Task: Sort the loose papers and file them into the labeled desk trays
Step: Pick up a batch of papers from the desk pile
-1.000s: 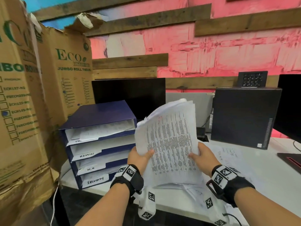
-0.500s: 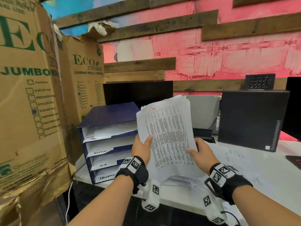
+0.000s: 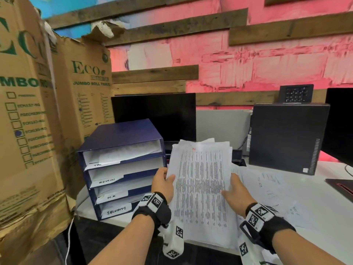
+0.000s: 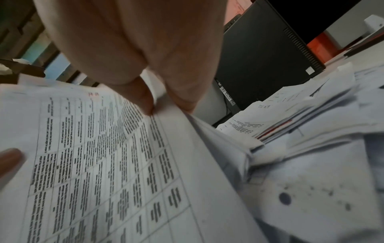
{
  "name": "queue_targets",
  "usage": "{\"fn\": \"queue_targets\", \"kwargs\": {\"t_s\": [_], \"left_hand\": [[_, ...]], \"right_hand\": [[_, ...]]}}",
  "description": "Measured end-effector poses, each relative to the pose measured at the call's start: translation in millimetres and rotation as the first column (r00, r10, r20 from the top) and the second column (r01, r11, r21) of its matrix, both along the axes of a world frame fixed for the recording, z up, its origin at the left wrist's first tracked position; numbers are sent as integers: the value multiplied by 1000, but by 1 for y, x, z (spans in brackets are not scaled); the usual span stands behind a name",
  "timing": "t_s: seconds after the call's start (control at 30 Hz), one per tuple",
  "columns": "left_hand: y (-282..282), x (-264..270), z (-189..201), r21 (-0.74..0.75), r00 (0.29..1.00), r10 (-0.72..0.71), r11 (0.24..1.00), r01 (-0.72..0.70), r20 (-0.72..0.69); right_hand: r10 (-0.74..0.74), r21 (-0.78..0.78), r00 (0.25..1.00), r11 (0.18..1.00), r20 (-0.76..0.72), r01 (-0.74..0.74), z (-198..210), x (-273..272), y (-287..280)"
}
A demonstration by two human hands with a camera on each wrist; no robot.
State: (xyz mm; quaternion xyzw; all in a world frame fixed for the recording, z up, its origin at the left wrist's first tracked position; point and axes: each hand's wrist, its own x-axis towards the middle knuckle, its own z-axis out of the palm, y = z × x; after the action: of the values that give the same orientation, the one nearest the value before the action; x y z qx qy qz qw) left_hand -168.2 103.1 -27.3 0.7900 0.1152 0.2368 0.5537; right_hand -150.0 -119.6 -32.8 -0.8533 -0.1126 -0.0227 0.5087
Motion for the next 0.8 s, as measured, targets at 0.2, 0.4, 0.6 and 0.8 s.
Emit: {"fn": "queue_targets", "kwargs": {"t_s": [0.2,0.4,0.6,0.8], "left_hand": [[-5,2,16,-88,982,77,994,-63,174],[-9,-3,11,-124,992,-11,992,26,123],[-4,-9,6,-76,992,-8,997,17,127],[1,-9,33,-53,952,59,998,-46,299]], "right_hand": [[-73,206,983,978,166,38,11,0,9],[15,240,997,970,78,-33,6,-2,19],[4,164,998,986,57,-13,3,-7,19],[-31,212,996,977,79,14,8,-3,22]]}}
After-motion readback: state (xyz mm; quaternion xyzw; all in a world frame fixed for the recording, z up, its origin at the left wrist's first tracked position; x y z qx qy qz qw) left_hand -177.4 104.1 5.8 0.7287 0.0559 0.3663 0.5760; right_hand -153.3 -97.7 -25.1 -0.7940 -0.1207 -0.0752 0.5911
